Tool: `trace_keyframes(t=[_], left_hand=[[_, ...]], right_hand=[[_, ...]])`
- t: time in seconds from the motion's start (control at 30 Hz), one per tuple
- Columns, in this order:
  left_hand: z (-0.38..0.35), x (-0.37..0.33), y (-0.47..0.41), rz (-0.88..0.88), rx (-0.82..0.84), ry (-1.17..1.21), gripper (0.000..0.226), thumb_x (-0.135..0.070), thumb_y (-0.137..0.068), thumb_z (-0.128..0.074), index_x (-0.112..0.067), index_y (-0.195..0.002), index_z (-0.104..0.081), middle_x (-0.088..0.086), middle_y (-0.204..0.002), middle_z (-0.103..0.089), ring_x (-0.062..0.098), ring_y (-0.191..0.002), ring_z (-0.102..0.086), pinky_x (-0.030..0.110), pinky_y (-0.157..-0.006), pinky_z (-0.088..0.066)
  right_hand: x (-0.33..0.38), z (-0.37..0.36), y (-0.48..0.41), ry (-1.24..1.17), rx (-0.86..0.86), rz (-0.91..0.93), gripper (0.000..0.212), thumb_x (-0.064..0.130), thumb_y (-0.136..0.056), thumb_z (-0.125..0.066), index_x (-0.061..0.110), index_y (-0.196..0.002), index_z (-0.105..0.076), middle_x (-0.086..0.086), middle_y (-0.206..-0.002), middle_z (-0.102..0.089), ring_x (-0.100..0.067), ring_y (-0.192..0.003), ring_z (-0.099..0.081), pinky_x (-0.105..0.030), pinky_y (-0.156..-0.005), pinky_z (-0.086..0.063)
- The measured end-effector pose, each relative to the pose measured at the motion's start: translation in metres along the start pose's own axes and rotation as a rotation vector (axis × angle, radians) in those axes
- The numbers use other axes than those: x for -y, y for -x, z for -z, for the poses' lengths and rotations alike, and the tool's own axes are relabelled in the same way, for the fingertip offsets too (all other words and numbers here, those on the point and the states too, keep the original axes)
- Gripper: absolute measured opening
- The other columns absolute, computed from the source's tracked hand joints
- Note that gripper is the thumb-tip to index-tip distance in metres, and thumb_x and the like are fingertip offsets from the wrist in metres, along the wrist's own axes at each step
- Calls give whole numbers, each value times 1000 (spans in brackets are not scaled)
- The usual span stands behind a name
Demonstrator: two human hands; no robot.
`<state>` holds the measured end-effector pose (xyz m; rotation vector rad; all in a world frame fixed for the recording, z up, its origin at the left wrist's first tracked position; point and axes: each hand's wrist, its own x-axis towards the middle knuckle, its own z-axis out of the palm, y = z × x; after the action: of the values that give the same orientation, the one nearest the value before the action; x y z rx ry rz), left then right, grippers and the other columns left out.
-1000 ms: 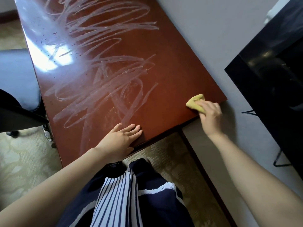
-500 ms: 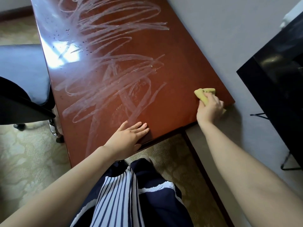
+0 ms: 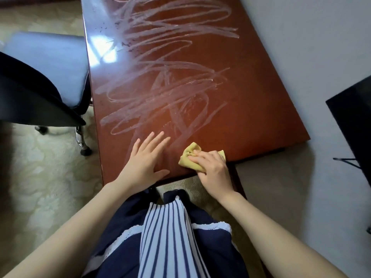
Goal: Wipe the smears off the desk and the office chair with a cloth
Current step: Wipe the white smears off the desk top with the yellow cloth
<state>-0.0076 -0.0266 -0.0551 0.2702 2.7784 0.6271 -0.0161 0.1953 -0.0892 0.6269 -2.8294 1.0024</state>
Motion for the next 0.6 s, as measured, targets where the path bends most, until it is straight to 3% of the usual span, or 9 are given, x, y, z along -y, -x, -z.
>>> trace_keyframes(t=[0.27,0.43,0.6], left_hand=[[3,48,55,581,-22,134,139,-55,-54,-85,-27,-151,12,2,-159,17,21,-147,10,53,-115,3],[-3,74,89,704,30,198,144,-50,-53,-87,-24,-150,16,-3,-159,16,21,-146,12,53,-115,2],[-7,83,104,750,60,310,129,-30,-64,-86,-22,-152,8,-5,-161,0,20,-147,8,51,-116,2]], right_hand=[[20,-18,-25,-37,291,330,39,-4,-67,-72,12,-102,-73,-3,-110,-69,-25,-90,-59,-40,-77,-50],[52,-40,-51,-78,418,503,35,-9,-65,-73,10,-94,-75,-5,-104,-71,-30,-85,-63,-44,-73,-53],[99,-70,-66,-77,579,620,24,-3,-78,-66,8,-97,-75,-8,-108,-70,-32,-91,-61,-43,-78,-50]])
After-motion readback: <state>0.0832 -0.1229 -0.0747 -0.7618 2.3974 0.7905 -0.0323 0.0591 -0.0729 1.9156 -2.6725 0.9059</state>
